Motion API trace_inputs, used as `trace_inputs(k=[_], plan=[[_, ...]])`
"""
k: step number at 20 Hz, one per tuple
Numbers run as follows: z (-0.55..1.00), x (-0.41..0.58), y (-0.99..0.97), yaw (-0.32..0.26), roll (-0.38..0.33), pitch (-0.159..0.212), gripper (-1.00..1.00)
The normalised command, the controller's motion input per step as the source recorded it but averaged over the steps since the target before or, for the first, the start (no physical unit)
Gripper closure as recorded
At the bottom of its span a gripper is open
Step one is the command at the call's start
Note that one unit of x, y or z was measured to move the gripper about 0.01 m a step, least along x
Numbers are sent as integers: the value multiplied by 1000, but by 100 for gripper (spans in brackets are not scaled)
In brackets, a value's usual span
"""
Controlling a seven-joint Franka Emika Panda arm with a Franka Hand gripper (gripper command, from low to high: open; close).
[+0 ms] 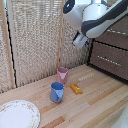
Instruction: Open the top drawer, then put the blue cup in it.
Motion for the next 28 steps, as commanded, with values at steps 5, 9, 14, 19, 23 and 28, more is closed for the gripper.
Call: trace_inputs(k=[5,9,14,19,23,28], plan=[[0,-78,-515,37,-348,-19,-100],[0,-102,-571,6,-354,0,-100],[0,-147,-581,11,-344,0,-100],[0,-170,-609,69,-232,0,-100],[0,-145,-503,172,-123,0,-100],[19,-33,-341,284,-25,8,-100]])
